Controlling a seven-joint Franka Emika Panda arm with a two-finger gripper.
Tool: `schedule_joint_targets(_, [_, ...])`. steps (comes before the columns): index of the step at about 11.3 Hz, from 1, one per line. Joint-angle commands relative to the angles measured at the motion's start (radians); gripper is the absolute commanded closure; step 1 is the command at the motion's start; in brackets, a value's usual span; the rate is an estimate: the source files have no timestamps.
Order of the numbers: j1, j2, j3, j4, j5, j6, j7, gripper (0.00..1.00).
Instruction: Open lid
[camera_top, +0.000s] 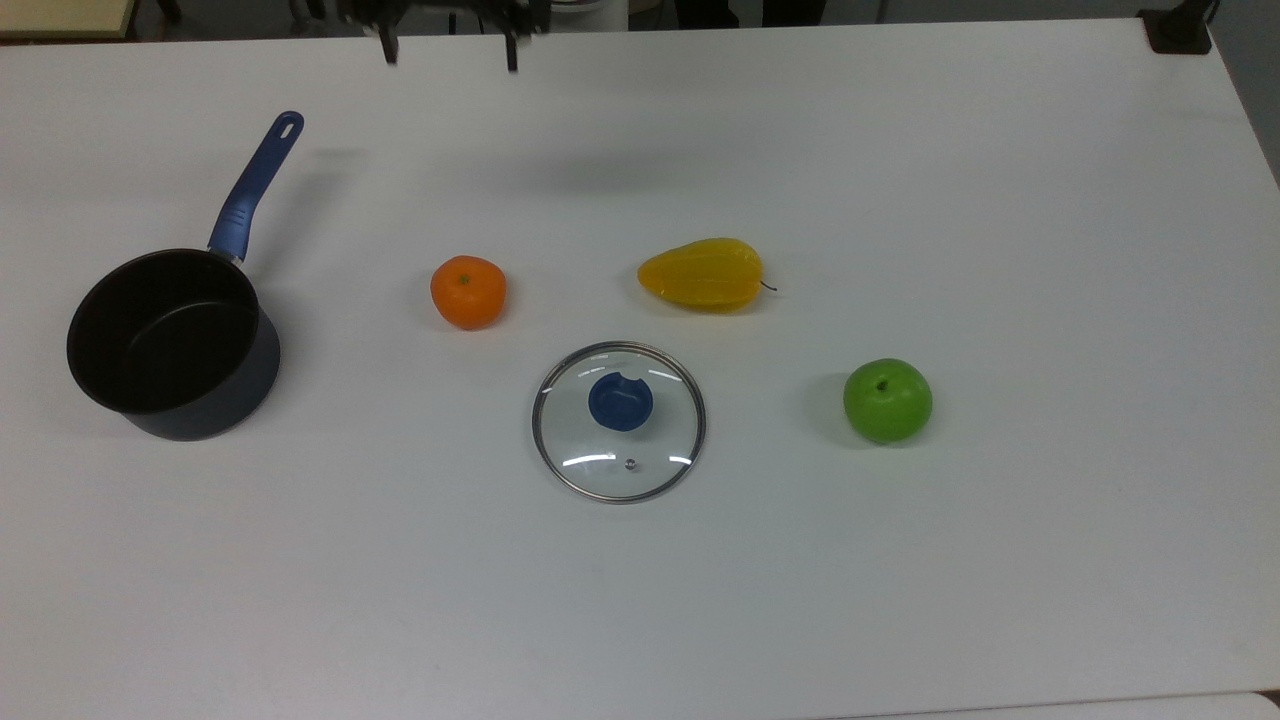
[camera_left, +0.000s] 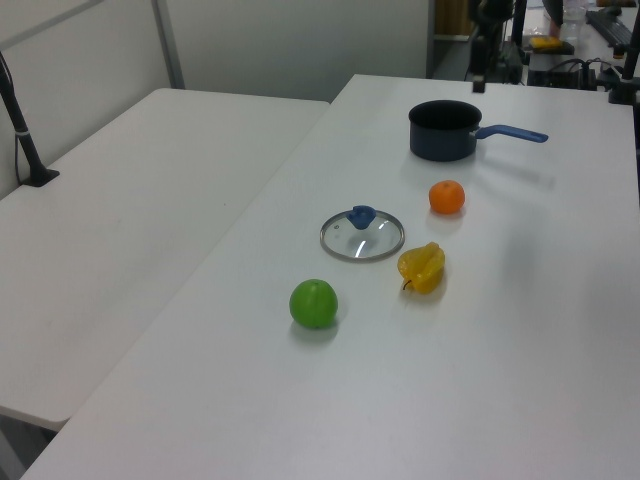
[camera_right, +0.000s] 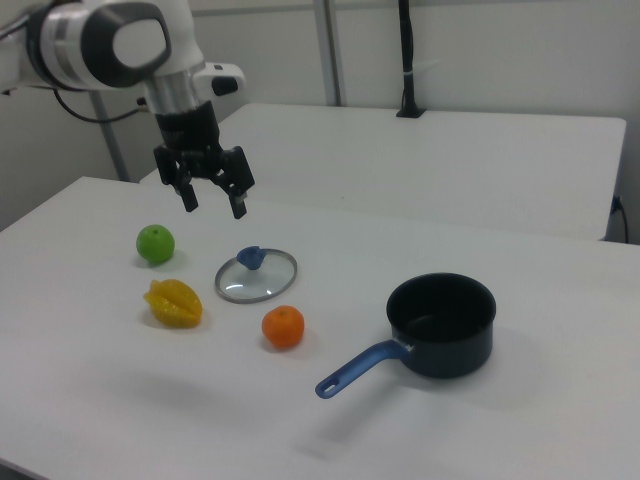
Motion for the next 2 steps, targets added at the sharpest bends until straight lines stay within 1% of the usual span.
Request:
schedule_joint_targets(1, [-0.028, -0.056, -0.018, -0.036, 0.006, -0.023, -0.029, 0.0])
schedule_joint_targets(2, [-0.028, -0.056, -0.02, -0.034, 0.006, -0.024, -0.028, 0.0])
